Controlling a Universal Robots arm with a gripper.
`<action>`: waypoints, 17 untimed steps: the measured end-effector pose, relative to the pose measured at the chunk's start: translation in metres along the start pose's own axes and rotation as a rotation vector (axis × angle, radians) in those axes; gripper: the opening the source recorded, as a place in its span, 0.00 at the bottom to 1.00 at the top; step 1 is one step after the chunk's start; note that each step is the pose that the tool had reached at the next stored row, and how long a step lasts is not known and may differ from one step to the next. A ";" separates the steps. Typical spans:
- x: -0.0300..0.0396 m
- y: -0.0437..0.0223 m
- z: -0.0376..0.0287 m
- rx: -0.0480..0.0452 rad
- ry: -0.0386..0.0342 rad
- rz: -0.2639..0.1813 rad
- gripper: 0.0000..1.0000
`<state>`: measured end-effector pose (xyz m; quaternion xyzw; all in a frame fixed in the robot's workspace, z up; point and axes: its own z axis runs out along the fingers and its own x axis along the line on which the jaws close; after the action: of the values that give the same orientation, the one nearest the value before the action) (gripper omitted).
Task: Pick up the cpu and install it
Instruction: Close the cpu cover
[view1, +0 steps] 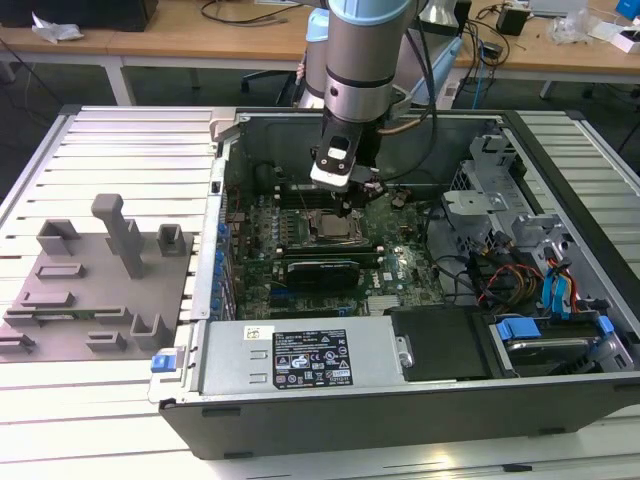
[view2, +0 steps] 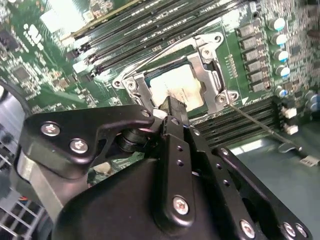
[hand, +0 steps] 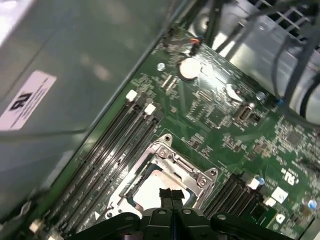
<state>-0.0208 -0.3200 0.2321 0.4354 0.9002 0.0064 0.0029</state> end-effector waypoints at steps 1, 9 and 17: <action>0.0000 0.0000 0.0000 0.0000 0.0003 -0.023 0.11; 0.0000 0.0000 0.0010 0.0001 0.0033 -0.237 0.11; 0.0000 0.0000 0.0024 0.0001 0.0061 -0.438 0.11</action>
<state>-0.0208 -0.3201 0.2296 0.2294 0.9733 0.0068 0.0015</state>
